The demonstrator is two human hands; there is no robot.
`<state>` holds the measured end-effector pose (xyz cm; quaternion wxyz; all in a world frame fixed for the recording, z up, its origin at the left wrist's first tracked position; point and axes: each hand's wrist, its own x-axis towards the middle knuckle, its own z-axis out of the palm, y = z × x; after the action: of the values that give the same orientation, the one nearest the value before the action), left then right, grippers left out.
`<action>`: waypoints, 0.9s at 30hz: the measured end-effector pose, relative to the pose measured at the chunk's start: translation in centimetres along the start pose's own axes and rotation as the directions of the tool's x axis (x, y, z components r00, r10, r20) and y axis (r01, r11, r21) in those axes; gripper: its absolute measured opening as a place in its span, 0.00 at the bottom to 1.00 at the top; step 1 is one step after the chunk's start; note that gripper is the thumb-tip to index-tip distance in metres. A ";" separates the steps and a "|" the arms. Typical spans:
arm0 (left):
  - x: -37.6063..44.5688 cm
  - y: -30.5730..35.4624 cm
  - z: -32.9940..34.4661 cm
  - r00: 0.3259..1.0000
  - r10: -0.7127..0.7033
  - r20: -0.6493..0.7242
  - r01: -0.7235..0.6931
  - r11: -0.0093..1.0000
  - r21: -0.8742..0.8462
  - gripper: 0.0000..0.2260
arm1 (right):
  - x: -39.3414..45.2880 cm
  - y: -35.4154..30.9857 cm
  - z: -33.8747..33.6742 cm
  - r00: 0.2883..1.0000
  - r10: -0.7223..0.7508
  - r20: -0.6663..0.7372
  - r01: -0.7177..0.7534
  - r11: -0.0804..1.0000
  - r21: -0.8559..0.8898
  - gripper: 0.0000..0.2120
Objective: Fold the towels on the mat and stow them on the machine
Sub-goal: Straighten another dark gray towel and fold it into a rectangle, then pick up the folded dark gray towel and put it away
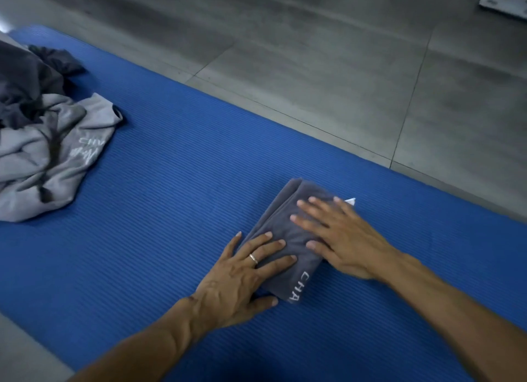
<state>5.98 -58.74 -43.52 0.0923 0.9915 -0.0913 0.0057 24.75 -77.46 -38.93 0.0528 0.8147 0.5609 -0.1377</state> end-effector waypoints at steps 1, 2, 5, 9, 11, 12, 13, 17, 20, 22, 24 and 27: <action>0.2 0.1 0.0 1.000 -0.006 -0.003 0.006 1.000 0.022 0.35 | -0.3 0.9 0.5 0.995 0.088 0.038 -0.089 0.996 0.020 0.31; 0.3 0.1 0.0 1.000 -0.007 -0.011 0.008 0.999 0.049 0.37 | -0.5 1.9 0.8 0.980 0.199 0.033 -0.200 0.979 0.042 0.32; 0.8 0.7 -0.6 0.999 -0.009 -0.033 0.014 0.991 0.135 0.41 | -1.4 2.5 0.4 0.926 0.328 -0.188 -0.317 0.945 0.086 0.28; 1.8 1.2 -1.7 0.985 -0.068 -0.159 0.084 0.992 0.098 0.35 | -2.4 -0.2 -0.3 0.961 0.124 -0.248 -0.089 0.985 0.149 0.36; 2.3 1.1 -2.7 0.967 -0.151 -0.204 0.122 0.982 -0.147 0.28 | -2.4 -1.1 -0.5 0.987 0.058 -0.152 -0.038 0.990 0.137 0.42; 2.3 0.8 -3.6 0.958 -0.220 -0.184 0.152 0.934 -0.325 0.25 | -2.2 -1.4 -0.3 0.990 0.053 -0.131 -0.037 0.992 0.120 0.44; 2.3 0.3 -4.7 0.951 -0.281 -0.131 0.183 0.850 -0.494 0.24 | -1.8 -1.7 -0.5 0.988 0.057 -0.142 -0.040 0.992 0.122 0.45; 1.0 -2.8 -8.5 0.931 -0.362 0.053 0.193 0.363 -0.912 0.20 | 1.6 -3.3 -4.1 0.950 0.120 -0.289 -0.010 0.935 0.356 0.24; -1.4 -5.2 -9.8 0.901 -0.406 0.152 0.207 0.097 -0.973 0.22 | 4.1 -5.4 -7.9 0.970 0.106 -0.218 -0.015 0.924 0.381 0.13; -2.9 -6.6 -10.2 0.879 -0.442 0.180 0.238 0.080 -0.968 0.23 | 5.0 -6.9 -9.2 0.983 0.080 -0.166 -0.018 0.938 0.347 0.14; -3.7 -7.6 -10.1 0.850 -0.499 0.168 0.291 0.179 -0.940 0.25 | 5.4 -7.9 -9.2 0.988 0.093 -0.125 -0.048 0.944 0.327 0.13; -4.4 -8.0 -9.2 0.802 -0.577 0.153 0.382 0.300 -0.874 0.22 | 4.8 -9.4 -8.4 0.982 0.166 -0.087 -0.127 0.931 0.343 0.12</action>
<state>3.19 -48.56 -36.01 0.5901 0.7735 0.2299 0.0250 19.05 -67.70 -31.60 -0.1090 0.8578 0.4690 -0.1800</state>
